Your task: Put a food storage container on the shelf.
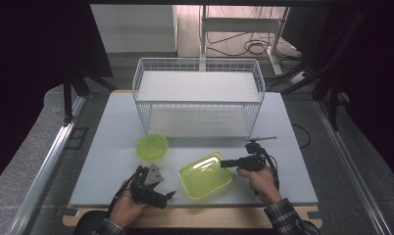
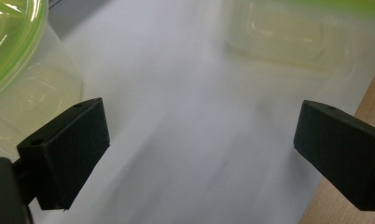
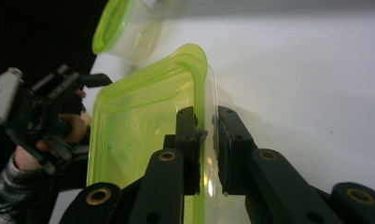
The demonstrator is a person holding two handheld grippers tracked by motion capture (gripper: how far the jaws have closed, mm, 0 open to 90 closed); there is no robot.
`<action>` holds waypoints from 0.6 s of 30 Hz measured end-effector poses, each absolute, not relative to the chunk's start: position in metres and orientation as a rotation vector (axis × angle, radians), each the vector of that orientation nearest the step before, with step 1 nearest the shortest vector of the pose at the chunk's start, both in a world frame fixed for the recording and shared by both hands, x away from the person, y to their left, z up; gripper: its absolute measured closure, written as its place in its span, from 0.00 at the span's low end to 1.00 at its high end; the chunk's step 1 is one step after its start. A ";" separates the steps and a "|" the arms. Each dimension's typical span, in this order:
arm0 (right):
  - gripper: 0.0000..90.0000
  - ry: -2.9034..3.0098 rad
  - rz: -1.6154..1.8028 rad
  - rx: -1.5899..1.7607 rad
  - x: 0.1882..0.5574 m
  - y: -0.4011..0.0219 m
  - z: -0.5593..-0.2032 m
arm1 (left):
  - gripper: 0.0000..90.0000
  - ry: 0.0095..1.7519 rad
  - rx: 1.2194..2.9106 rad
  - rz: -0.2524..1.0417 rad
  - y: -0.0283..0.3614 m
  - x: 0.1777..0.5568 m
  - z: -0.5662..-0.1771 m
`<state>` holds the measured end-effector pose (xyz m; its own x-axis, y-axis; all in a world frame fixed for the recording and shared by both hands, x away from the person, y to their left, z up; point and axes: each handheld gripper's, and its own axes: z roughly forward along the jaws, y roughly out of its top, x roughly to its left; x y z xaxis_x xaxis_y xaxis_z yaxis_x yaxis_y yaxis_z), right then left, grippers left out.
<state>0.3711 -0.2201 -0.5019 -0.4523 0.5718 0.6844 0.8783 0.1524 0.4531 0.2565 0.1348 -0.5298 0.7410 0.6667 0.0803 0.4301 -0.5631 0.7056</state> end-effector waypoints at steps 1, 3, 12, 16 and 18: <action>0.89 -2.085 -1.206 -1.389 0.371 -0.220 -0.502 | 0.03 0.821 2.253 0.446 0.135 0.257 -0.530; 0.89 -2.050 -1.248 -1.399 0.372 -0.225 -0.498 | 0.03 0.828 2.243 0.448 0.135 0.257 -0.530; 0.89 -2.003 -1.323 -1.412 0.374 -0.234 -0.484 | 0.04 0.831 2.241 0.445 0.136 0.257 -0.529; 0.89 -1.994 -1.345 -1.411 0.377 -0.236 -0.476 | 0.03 0.829 2.241 0.446 0.136 0.257 -0.529; 0.89 -1.991 -1.361 -1.406 0.377 -0.236 -0.471 | 0.03 0.828 2.242 0.447 0.135 0.257 -0.529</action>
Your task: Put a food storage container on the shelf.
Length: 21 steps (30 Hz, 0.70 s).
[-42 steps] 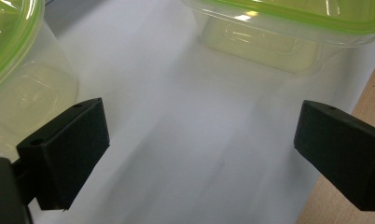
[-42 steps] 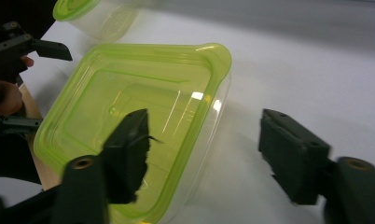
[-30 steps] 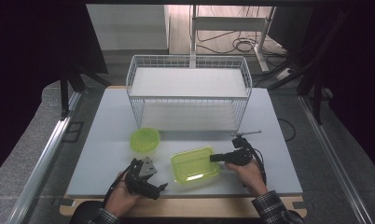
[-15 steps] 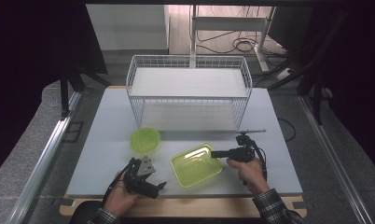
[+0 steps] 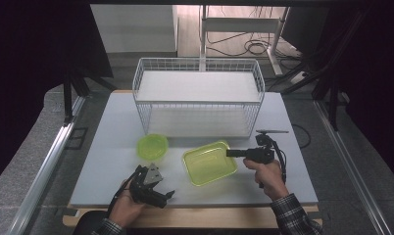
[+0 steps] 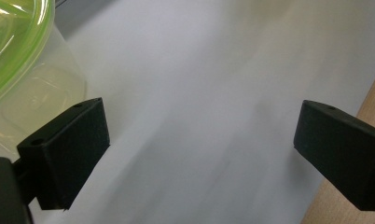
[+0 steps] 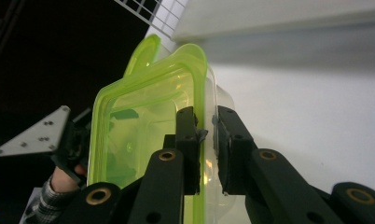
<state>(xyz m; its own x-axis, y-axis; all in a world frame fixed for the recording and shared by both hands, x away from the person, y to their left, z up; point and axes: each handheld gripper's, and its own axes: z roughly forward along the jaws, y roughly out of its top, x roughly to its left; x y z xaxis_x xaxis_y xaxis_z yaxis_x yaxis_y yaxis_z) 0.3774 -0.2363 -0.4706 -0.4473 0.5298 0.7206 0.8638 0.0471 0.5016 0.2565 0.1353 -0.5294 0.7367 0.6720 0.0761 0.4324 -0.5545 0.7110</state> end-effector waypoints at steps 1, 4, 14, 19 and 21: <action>0.89 -1.993 -1.381 -1.396 0.379 -0.236 -0.465 | 0.03 0.827 2.243 0.446 0.135 0.257 -0.529; 0.89 -1.993 -1.398 -1.390 0.380 -0.237 -0.456 | 0.03 0.826 2.242 0.445 0.135 0.256 -0.529; 0.89 -1.984 -1.453 -1.382 0.388 -0.237 -0.433 | 0.03 0.823 2.245 0.446 0.135 0.256 -0.530; 0.89 -1.981 -1.484 -1.383 0.393 -0.238 -0.417 | 0.03 0.822 2.244 0.448 0.135 0.256 -0.529; 0.89 -1.979 -1.490 -1.384 0.394 -0.238 -0.412 | 0.03 0.820 2.245 0.448 0.135 0.256 -0.530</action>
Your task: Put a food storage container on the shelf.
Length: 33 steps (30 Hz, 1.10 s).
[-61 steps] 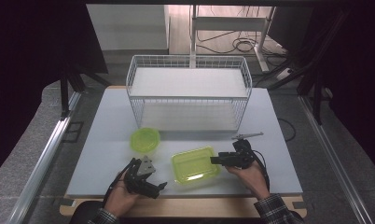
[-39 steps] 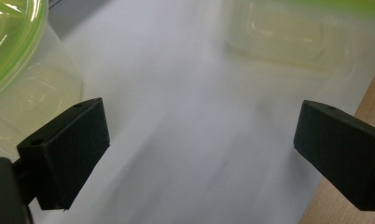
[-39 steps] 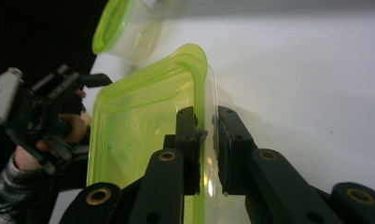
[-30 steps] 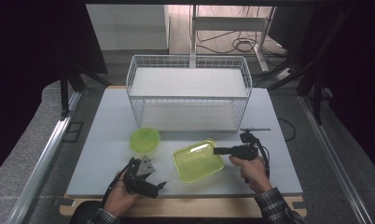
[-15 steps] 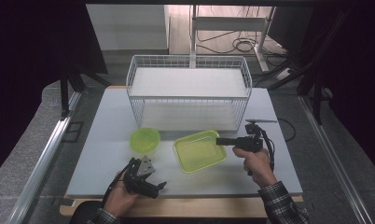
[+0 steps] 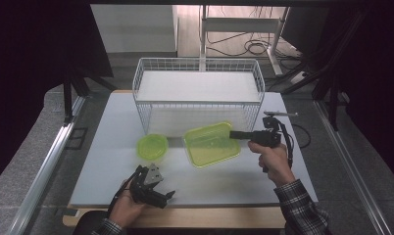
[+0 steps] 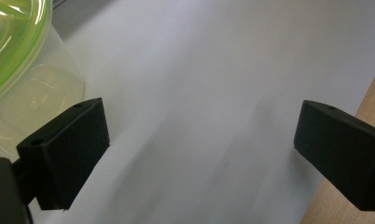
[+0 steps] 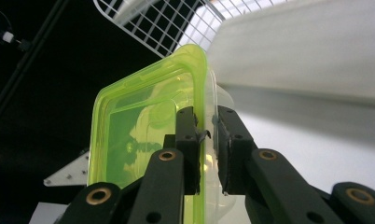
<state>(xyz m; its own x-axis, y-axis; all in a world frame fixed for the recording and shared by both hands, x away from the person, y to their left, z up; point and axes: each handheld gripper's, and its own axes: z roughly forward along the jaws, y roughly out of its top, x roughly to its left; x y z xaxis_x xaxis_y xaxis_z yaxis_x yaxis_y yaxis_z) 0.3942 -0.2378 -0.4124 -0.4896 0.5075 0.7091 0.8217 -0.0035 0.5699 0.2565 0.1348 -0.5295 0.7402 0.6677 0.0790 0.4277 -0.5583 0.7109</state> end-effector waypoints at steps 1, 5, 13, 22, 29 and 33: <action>0.89 -1.981 -1.496 -1.383 0.395 -0.238 -0.410 | 0.03 0.820 2.245 0.448 0.135 0.256 -0.530; 0.89 -1.996 -1.519 -1.379 0.397 -0.236 -0.395 | 0.03 0.818 2.245 0.450 0.135 0.256 -0.530; 0.89 -2.004 -1.550 -1.383 0.406 -0.233 -0.375 | 0.03 0.818 2.241 0.447 0.135 0.256 -0.529; 0.89 -2.003 -1.580 -1.392 0.416 -0.224 -0.356 | 0.03 0.825 2.228 0.438 0.136 0.257 -0.529; 0.89 -2.006 -1.600 -1.397 0.425 -0.217 -0.344 | 0.03 0.823 2.229 0.436 0.136 0.257 -0.529; 0.89 -2.008 -1.615 -1.414 0.432 -0.212 -0.336 | 0.03 0.821 2.231 0.436 0.136 0.257 -0.529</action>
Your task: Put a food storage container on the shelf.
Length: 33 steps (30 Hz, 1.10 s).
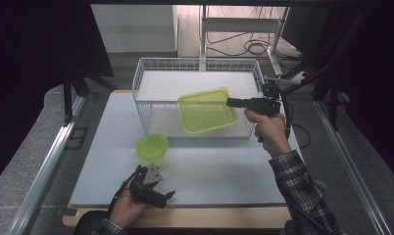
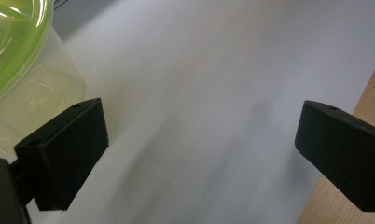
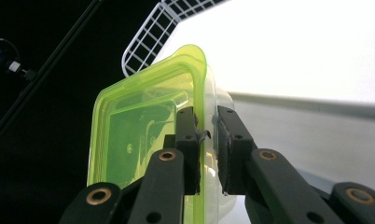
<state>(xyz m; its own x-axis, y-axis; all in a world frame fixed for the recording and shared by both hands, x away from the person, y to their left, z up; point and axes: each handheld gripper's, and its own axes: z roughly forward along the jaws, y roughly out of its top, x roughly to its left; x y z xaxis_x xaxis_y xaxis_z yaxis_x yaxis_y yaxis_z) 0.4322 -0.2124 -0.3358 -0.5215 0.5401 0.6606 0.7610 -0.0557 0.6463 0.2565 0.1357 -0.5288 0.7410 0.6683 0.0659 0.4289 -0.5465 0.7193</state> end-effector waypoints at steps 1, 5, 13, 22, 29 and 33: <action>0.89 -2.013 -1.625 -1.426 0.437 -0.210 -0.332 | 0.03 0.821 2.231 0.436 0.136 0.256 -0.529; 0.89 -2.007 -1.639 -1.453 0.446 -0.207 -0.327 | 0.03 0.820 2.236 0.436 0.136 0.256 -0.529; 0.89 -2.004 -1.662 -1.492 0.459 -0.201 -0.320 | 0.03 0.820 2.241 0.435 0.135 0.256 -0.529; 0.89 -2.011 -1.683 -1.559 0.476 -0.193 -0.313 | 0.03 0.823 2.243 0.433 0.135 0.256 -0.530; 0.89 -2.004 -1.697 -1.623 0.489 -0.186 -0.313 | 0.03 0.821 2.245 0.431 0.135 0.256 -0.530; 0.89 -2.002 -1.705 -1.647 0.495 -0.183 -0.313 | 0.03 0.819 2.248 0.430 0.135 0.256 -0.530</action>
